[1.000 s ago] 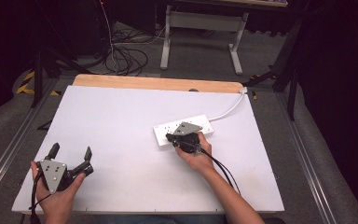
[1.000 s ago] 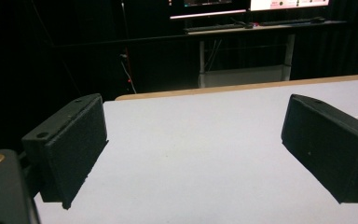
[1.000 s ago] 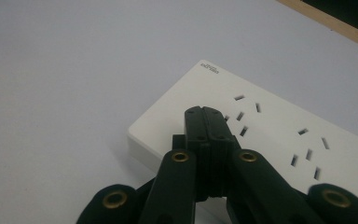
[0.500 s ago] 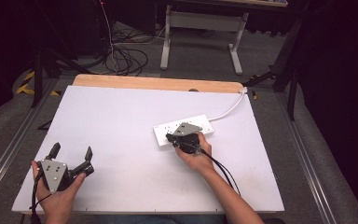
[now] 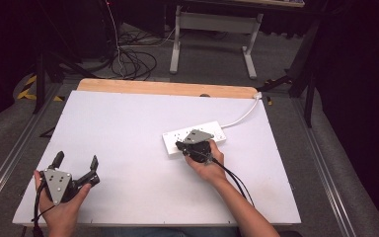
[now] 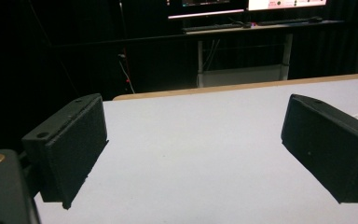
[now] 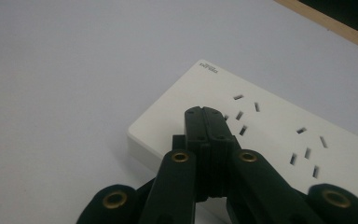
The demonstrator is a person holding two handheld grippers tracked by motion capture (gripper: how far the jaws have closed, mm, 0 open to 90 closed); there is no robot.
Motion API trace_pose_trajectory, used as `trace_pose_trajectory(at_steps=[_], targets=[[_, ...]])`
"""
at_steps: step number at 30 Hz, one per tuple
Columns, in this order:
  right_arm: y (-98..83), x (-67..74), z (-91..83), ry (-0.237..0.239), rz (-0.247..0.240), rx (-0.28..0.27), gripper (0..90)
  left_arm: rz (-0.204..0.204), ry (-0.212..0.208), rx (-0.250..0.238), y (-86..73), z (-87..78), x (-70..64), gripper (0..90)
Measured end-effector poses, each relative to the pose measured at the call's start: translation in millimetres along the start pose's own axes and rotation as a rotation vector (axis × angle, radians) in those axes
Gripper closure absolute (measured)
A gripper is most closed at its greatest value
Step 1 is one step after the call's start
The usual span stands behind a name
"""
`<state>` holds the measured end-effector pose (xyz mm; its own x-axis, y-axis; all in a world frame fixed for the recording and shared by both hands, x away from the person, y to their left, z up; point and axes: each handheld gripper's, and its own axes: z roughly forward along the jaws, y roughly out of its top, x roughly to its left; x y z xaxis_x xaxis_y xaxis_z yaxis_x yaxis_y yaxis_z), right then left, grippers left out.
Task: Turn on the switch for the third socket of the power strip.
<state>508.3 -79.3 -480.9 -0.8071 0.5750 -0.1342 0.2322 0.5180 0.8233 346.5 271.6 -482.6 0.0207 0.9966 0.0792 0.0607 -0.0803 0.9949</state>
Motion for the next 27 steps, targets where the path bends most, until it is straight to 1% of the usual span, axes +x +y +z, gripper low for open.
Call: trace_pose_trajectory(at_steps=[4,6,8,9,11,19,24,27], targets=[[0.2,-1.1,-0.1,0.005,0.007,0.000,90.0,-0.001,0.000,0.002,-0.2,0.3,0.2,7.4],[0.6,-0.7,-0.6,-0.001,-0.006,0.001,90.0,-0.001,-0.003,0.003,-0.2,0.5,0.2,7.4],[0.5,-0.7,-1.5,-0.007,-0.014,-0.009,90.0,-0.001,-0.003,0.003,-0.2,0.6,0.3,7.4],[1.9,-2.2,-5.3,-0.014,-0.009,-0.039,90.0,-0.001,-0.003,0.005,-0.2,0.7,0.3,7.4],[4.1,-3.5,-9.6,-0.012,0.000,-0.052,90.0,-0.003,-0.003,0.004,-0.4,0.8,0.4,7.4],[2.0,-5.9,-9.2,-0.020,0.002,-0.034,90.0,-0.002,-0.006,0.005,-0.6,2.0,-0.2,7.4],[2.6,-7.1,-12.0,-0.023,0.007,-0.049,90.0,-0.004,-0.006,0.004,-0.6,2.2,-0.1,7.4],[3.6,-8.6,-16.7,-0.026,0.012,-0.067,90.0,-0.002,-0.005,0.005,-0.5,2.5,0.2,7.4]])
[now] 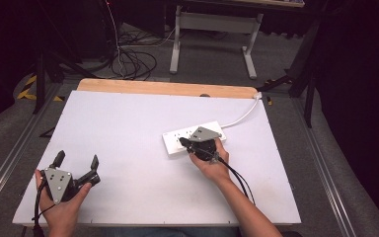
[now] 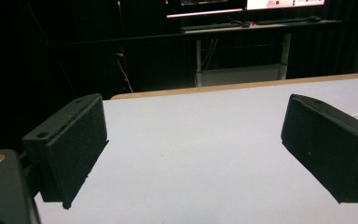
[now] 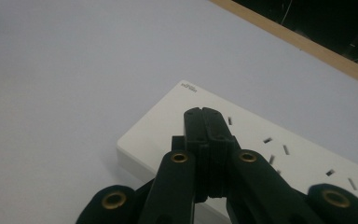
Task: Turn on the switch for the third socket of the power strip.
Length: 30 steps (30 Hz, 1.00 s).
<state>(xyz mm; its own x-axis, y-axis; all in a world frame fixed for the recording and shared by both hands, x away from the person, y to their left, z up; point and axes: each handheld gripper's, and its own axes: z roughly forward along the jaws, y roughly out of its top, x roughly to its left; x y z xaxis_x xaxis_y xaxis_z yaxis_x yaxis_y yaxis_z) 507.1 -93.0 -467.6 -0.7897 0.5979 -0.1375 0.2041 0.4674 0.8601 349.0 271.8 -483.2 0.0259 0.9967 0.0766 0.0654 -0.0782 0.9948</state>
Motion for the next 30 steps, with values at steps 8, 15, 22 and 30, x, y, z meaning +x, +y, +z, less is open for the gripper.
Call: trace_pose_trajectory(at_steps=[8,15,22,30], targets=[[3.0,-7.4,-16.0,-0.014,0.034,-0.065,77.5,0.000,-0.007,-0.001,0.1,2.5,-1.3,7.4],[4.6,-12.1,-28.6,-0.023,0.058,-0.105,66.0,0.001,-0.009,0.001,0.3,3.7,-1.5,7.5],[1.8,-18.6,-44.5,-0.039,0.077,-0.153,56.8,-0.001,-0.019,0.001,1.0,5.2,-3.2,7.5],[-0.9,-24.8,-54.8,-0.062,0.091,-0.189,49.8,0.001,-0.028,0.001,1.2,7.6,-4.4,7.5]])
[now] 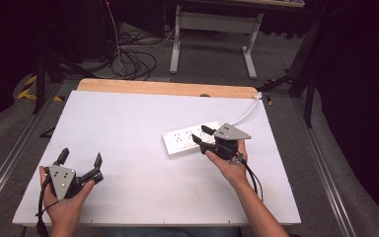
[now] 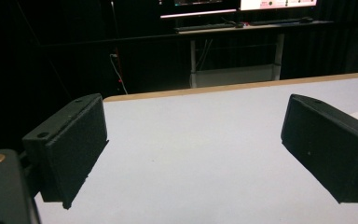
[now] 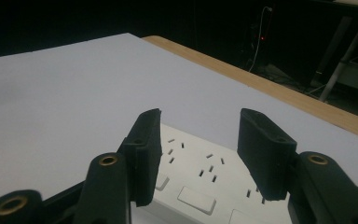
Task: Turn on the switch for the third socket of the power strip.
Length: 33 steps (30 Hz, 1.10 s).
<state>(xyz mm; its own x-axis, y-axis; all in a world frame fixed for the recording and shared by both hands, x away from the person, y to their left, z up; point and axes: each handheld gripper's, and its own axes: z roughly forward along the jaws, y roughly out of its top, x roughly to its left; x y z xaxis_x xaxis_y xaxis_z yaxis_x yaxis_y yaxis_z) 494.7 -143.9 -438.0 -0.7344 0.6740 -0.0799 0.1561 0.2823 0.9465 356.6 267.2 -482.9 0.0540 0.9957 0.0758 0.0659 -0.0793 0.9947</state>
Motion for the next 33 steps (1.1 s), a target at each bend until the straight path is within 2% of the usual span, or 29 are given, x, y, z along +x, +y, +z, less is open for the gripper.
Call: trace_pose_trajectory(at_steps=[5,6,7,10,17,25,30,33], targets=[[-0.7,-1.8,-3.5,-0.006,-0.007,-0.031,42.5,0.002,-0.001,0.000,0.1,1.2,-0.6,7.5],[-1.2,-2.4,-4.4,-0.009,-0.006,-0.036,39.9,0.002,-0.001,0.000,0.2,1.2,-0.6,7.5],[-2.7,-3.7,-6.3,-0.013,0.011,-0.041,32.6,0.001,-0.002,-0.001,0.3,1.1,-0.8,7.5],[-5.5,-5.9,-9.4,-0.015,0.011,-0.042,28.9,0.001,-0.002,-0.002,0.3,1.1,-1.0,7.5],[-8.9,-12.8,-19.7,-0.006,0.016,-0.068,25.2,-0.005,-0.003,0.000,-0.1,1.7,-1.1,7.6],[-13.2,-21.5,-37.3,-0.041,0.038,-0.096,15.2,-0.002,-0.003,0.003,-0.4,1.5,-1.3,7.5],[-17.5,-23.7,-47.6,-0.062,0.030,-0.107,12.2,-0.001,-0.001,0.001,-0.8,2.4,-1.8,7.5],[-19.3,-25.5,-52.1,-0.057,0.038,-0.119,10.2,-0.002,-0.004,0.003,-0.9,2.2,-2.2,7.5]])
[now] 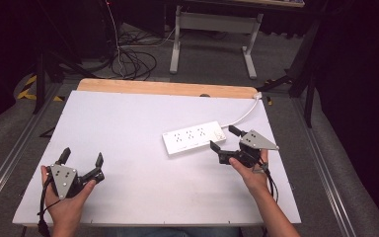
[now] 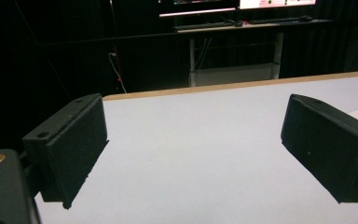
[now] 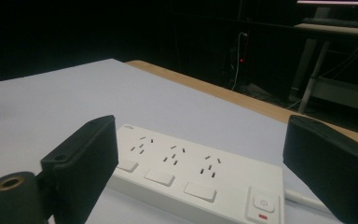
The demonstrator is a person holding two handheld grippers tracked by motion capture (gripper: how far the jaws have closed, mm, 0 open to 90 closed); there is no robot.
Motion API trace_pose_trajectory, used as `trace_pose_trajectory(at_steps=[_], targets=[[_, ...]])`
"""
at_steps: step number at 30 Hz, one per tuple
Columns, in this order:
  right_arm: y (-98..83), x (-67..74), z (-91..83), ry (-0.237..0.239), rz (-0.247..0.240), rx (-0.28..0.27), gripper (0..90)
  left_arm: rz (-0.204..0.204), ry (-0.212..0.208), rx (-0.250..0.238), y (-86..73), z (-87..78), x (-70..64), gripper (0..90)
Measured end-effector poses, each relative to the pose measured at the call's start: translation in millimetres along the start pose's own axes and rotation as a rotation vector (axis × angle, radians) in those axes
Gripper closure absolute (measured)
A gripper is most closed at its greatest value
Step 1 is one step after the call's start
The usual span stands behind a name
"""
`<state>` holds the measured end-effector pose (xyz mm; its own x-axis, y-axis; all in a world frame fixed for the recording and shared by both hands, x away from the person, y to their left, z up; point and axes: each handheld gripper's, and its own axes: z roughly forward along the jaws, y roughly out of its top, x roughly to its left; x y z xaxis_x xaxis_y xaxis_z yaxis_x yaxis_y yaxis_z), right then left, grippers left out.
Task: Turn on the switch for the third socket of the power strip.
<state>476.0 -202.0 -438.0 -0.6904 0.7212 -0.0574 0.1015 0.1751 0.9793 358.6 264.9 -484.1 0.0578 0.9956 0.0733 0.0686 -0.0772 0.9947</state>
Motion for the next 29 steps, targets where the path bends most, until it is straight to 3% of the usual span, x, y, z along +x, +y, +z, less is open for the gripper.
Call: trace_pose_trajectory(at_steps=[7,13,29], targets=[[-12.7,1.2,-28.0,-0.070,0.007,-0.061,3.6,-0.001,0.005,-0.002,0.0,-0.6,0.6,7.4],[-23.3,0.6,-48.0,-0.095,0.003,-0.104,3.0,-0.002,0.005,-0.013,1.3,-0.3,0.0,7.3],[-25.0,-0.1,-50.1,-0.120,-0.011,-0.115,4.2,-0.005,-0.003,-0.013,2.0,2.2,-0.4,7.3]])
